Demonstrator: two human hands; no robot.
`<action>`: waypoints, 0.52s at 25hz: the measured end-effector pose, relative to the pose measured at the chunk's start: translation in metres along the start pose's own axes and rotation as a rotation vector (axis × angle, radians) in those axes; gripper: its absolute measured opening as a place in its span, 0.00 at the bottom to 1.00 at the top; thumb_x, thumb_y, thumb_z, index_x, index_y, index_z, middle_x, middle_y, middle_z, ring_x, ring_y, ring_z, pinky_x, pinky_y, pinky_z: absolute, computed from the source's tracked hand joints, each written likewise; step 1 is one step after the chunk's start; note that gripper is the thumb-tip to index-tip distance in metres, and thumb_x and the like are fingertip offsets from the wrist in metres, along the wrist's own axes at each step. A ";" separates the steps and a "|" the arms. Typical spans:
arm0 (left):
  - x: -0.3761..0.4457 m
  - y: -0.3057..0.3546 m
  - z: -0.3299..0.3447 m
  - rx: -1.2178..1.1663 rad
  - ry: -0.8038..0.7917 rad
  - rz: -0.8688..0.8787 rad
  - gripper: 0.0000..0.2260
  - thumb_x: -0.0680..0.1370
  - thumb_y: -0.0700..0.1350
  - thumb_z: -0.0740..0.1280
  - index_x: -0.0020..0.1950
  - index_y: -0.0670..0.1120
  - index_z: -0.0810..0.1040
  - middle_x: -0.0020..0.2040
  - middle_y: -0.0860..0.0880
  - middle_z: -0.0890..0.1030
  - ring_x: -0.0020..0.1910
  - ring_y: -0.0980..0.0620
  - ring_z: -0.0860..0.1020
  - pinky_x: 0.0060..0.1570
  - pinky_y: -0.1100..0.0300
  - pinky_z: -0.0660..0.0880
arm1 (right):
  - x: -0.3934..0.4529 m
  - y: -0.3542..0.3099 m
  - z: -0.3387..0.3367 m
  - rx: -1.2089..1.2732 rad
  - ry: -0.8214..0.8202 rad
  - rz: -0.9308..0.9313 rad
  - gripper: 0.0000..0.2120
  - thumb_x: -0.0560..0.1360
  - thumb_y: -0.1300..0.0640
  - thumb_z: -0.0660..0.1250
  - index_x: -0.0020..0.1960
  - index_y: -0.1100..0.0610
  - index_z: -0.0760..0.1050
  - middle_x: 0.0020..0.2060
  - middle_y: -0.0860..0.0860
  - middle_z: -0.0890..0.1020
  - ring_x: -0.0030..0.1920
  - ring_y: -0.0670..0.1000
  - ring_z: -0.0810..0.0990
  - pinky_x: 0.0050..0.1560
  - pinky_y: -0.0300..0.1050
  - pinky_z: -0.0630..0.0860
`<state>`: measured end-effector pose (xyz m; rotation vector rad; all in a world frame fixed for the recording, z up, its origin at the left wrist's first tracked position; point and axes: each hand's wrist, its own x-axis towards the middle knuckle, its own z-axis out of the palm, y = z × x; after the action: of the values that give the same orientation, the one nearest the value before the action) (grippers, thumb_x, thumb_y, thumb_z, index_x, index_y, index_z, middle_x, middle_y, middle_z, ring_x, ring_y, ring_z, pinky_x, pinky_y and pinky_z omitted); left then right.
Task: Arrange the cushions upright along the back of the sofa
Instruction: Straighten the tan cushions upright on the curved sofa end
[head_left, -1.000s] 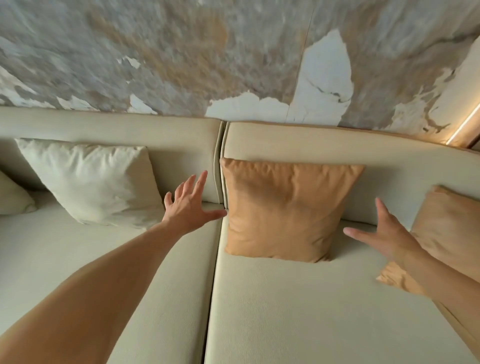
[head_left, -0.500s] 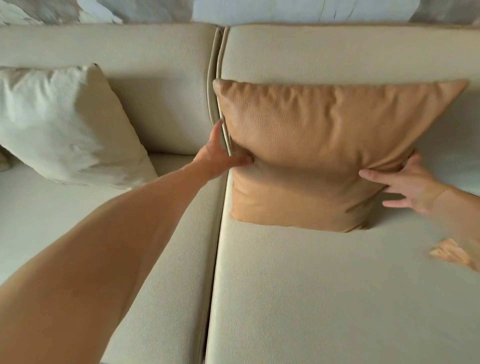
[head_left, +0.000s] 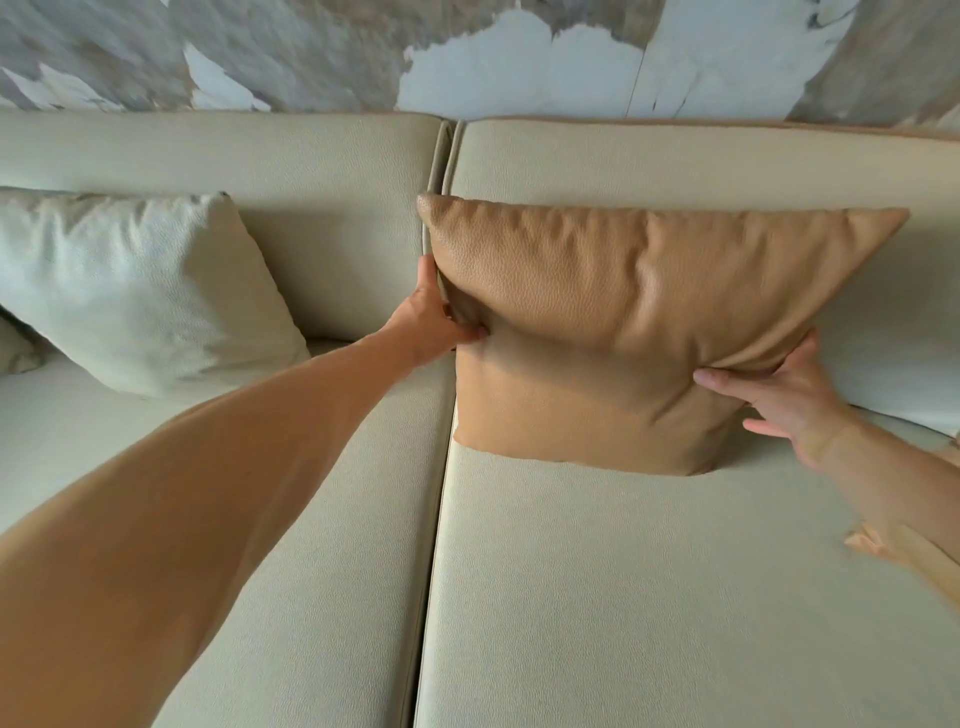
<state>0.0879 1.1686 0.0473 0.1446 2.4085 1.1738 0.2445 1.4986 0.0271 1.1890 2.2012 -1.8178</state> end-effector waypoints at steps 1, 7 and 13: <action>-0.001 0.000 -0.001 0.007 0.008 0.013 0.38 0.69 0.40 0.77 0.69 0.46 0.56 0.58 0.39 0.79 0.57 0.42 0.79 0.60 0.43 0.76 | -0.002 0.002 0.002 0.019 0.008 -0.024 0.50 0.58 0.54 0.82 0.70 0.43 0.55 0.69 0.40 0.67 0.66 0.52 0.71 0.60 0.65 0.72; -0.009 -0.010 0.000 -0.014 0.055 0.020 0.39 0.68 0.40 0.78 0.68 0.48 0.55 0.57 0.43 0.78 0.54 0.44 0.80 0.59 0.44 0.77 | -0.007 0.019 0.013 0.046 0.027 -0.114 0.50 0.59 0.60 0.82 0.70 0.48 0.54 0.59 0.36 0.72 0.58 0.44 0.76 0.61 0.60 0.72; -0.008 -0.011 0.006 0.000 0.088 -0.003 0.37 0.67 0.42 0.77 0.64 0.46 0.54 0.56 0.42 0.76 0.55 0.41 0.79 0.59 0.44 0.76 | -0.005 0.021 0.010 -0.030 0.090 -0.148 0.49 0.59 0.59 0.83 0.69 0.54 0.55 0.66 0.47 0.71 0.62 0.49 0.74 0.65 0.58 0.70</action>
<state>0.0983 1.1635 0.0386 0.0914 2.4836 1.2020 0.2562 1.4879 0.0092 1.1525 2.4177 -1.8091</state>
